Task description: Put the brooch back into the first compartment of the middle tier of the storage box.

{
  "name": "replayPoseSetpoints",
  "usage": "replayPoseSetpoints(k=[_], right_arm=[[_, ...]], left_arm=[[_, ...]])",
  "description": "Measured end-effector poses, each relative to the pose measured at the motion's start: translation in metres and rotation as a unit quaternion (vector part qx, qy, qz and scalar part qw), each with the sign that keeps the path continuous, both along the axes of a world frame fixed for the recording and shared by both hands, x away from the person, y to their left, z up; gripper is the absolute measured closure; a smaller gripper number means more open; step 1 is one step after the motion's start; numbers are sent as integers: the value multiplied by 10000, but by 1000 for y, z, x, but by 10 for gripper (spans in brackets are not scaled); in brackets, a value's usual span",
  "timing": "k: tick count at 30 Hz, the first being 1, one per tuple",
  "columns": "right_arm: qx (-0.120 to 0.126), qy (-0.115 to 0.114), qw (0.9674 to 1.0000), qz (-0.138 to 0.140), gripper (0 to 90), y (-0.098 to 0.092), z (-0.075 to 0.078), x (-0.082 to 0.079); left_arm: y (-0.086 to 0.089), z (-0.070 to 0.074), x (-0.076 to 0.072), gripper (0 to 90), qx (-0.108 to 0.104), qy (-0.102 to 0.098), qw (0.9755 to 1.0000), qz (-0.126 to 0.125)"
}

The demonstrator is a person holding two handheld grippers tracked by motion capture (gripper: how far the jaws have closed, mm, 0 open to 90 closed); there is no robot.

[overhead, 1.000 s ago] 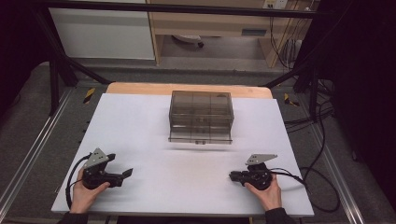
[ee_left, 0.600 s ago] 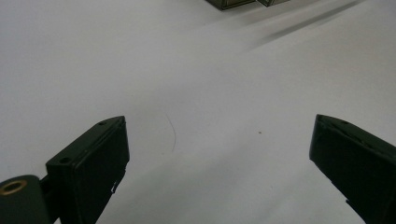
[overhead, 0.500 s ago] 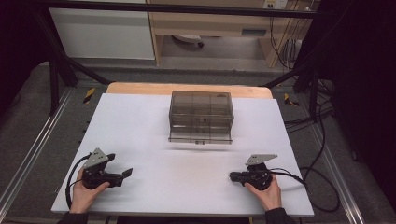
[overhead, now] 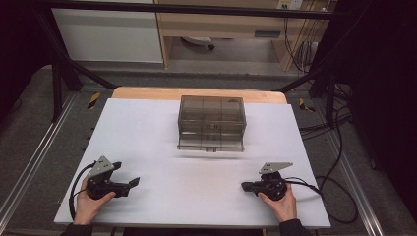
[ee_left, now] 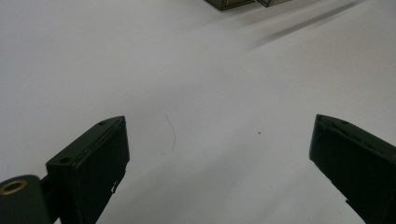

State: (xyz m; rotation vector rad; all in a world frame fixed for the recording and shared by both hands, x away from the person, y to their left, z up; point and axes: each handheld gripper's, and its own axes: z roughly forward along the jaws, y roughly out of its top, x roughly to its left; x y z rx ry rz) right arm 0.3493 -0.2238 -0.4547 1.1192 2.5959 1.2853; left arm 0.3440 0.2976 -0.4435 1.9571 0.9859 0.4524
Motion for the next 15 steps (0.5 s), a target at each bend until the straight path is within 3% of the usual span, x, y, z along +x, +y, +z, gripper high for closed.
replayPoseSetpoints(k=[15], right_arm=[[15, -11, 10000, -35, 889, -1, 2, -1]], left_arm=[[1, 0, 0, 47, 12, -2, 10000, 1]])
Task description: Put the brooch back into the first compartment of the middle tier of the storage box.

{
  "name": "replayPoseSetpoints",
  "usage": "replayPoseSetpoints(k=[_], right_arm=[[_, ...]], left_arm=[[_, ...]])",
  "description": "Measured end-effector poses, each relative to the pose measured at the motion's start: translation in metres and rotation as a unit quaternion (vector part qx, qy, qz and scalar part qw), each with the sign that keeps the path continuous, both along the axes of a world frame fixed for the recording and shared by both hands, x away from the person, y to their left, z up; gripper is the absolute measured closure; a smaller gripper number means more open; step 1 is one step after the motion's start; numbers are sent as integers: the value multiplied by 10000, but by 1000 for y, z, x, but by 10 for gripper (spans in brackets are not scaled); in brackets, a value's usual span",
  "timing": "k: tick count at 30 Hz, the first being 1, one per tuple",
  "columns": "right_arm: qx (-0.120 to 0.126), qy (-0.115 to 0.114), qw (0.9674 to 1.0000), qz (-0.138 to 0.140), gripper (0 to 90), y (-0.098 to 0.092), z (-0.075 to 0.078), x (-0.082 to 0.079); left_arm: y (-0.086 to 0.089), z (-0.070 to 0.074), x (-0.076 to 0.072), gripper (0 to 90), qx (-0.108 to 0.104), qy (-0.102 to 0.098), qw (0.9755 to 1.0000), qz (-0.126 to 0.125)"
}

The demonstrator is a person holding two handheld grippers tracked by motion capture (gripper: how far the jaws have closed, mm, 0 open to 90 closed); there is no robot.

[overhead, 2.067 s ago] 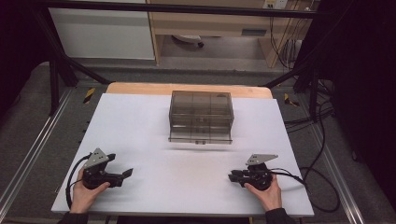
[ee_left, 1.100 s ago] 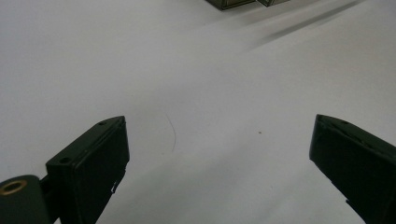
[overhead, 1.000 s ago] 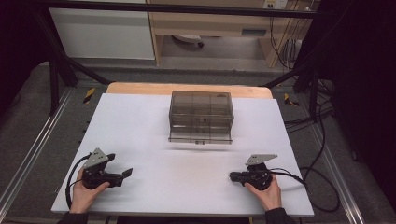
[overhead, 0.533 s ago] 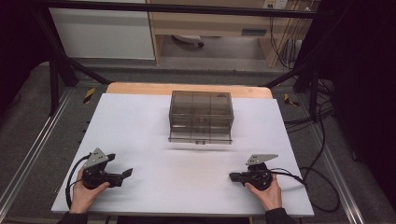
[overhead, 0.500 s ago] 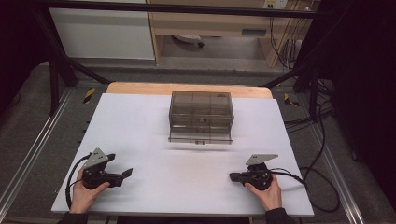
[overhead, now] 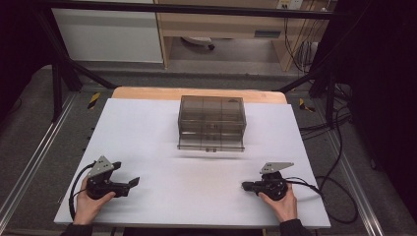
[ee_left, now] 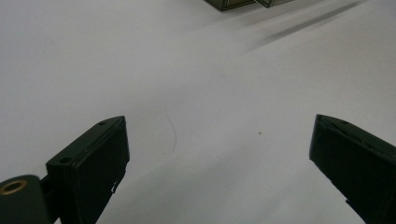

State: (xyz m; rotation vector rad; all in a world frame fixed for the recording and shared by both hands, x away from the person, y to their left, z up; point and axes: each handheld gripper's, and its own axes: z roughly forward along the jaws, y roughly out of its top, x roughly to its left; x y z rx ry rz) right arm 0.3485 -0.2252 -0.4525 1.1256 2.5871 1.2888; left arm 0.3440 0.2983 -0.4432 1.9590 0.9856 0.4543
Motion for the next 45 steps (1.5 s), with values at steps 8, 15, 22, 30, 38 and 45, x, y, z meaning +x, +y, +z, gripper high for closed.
replayPoseSetpoints(k=[8, 15, 22, 30, 38, 45], right_arm=[[26, -27, 10000, -31, 889, -1, 2, -1], [54, -93, 9999, -75, 889, -3, 5, -1], [74, -154, 9997, -157, 888, -6, 8, -1], [97, -285, 9993, -203, 889, -5, 13, -1], [124, -344, 9990, -252, 889, -6, 17, 0], [112, -424, 9987, -259, 889, -5, 22, 1]], left_arm=[[0, 0, 0, 47, 9, 9, 10000, -5], [-1, -1, 0, 47, 18, 7, 10000, -14], [-1, -1, 0, 47, 6, 15, 10000, -22], [-2, -2, 1, 47, 10, 30, 10000, -28], [-2, -2, 1, 47, 14, 47, 10000, -29], [-2, -2, 1, 47, -11, 36, 10000, -16]])
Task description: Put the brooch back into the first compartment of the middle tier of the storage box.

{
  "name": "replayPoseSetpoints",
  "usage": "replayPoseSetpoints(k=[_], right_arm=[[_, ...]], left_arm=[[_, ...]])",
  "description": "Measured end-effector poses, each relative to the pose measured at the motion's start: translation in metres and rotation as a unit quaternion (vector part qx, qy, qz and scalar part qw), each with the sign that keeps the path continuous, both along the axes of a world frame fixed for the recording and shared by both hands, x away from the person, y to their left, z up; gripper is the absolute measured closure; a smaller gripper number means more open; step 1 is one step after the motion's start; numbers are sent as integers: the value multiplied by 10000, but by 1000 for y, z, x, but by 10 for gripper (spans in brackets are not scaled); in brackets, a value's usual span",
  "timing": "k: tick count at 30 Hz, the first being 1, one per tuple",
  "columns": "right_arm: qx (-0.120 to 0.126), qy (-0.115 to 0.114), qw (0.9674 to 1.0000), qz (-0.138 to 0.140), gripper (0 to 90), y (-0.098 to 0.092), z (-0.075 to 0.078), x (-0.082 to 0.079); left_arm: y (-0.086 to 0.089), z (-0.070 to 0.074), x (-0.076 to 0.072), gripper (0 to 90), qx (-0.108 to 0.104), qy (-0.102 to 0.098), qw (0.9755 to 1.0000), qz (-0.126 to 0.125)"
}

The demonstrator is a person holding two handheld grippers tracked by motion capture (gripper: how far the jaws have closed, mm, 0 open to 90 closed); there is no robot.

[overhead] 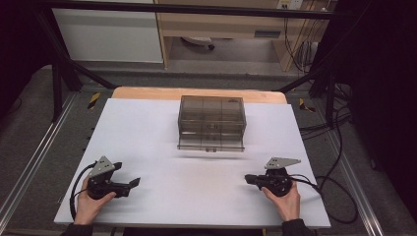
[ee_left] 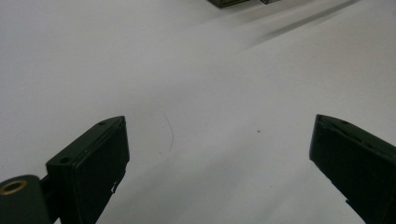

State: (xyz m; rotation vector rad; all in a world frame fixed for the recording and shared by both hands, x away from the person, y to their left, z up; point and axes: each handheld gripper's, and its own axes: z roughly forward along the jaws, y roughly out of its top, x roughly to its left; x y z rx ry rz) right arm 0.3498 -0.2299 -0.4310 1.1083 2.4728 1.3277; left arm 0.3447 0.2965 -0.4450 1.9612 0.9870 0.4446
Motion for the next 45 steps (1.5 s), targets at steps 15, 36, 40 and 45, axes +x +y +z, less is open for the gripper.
replayPoseSetpoints(k=[15, 36, 40, 45], right_arm=[[43, -75, 10000, -11, 889, 4, 9, 3], [25, -221, 9997, 117, 889, 27, 24, 10], [0, -246, 9996, 111, 889, 30, 27, 10], [10, -264, 9996, 120, 889, 35, 30, 11]], left_arm=[[0, 0, 0, 47, 10, 4, 10000, -9], [1, 1, 0, 47, 22, 4, 10000, 10], [2, 1, 0, 47, 23, -6, 10000, 11], [2, 1, 0, 47, 27, -7, 10000, 11]])
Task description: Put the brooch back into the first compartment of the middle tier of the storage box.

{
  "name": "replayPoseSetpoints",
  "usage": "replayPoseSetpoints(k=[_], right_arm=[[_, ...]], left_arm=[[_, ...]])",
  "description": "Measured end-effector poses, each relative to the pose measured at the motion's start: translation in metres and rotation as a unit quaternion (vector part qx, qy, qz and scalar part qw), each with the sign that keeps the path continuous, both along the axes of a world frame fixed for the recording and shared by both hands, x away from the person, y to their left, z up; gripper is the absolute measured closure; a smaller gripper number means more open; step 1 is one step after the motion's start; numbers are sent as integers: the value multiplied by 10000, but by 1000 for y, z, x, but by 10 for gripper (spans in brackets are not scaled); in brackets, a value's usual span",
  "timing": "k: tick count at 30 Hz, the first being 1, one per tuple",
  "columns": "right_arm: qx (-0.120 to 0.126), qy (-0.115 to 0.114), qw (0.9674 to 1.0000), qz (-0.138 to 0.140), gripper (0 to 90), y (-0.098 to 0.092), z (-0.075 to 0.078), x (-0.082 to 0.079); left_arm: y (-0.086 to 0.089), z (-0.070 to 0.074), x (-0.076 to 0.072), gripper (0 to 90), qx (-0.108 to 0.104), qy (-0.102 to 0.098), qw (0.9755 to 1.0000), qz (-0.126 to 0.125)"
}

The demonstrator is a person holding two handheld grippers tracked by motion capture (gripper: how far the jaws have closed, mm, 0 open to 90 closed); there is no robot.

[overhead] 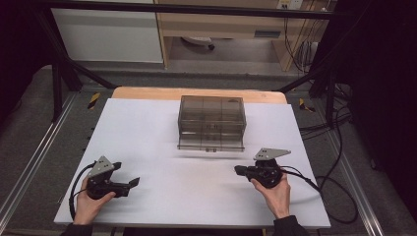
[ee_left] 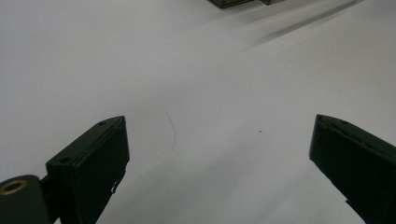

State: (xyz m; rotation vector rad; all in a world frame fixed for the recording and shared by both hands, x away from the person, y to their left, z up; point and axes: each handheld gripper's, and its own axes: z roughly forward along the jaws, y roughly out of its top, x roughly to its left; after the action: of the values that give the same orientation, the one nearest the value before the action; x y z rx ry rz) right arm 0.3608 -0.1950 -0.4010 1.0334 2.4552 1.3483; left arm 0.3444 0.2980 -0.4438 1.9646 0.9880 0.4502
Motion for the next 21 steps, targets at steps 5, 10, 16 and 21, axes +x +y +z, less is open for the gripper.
replayPoseSetpoints(k=[5, 10, 16, 21], right_arm=[[33, -5, 10000, 36, 890, 7, 2, 4], [7, -42, 9999, 120, 889, 16, 6, 9], [-11, -92, 9999, 136, 889, 25, 14, 14], [-2, -140, 9998, 136, 890, 30, 18, 17]], left_arm=[[0, 0, 0, 47, -14, 14, 10000, 7], [0, 0, 0, 47, -7, 15, 10000, -6], [0, 0, 0, 47, -10, 13, 10000, -1], [0, 0, 0, 47, -10, 7, 10000, -7]])
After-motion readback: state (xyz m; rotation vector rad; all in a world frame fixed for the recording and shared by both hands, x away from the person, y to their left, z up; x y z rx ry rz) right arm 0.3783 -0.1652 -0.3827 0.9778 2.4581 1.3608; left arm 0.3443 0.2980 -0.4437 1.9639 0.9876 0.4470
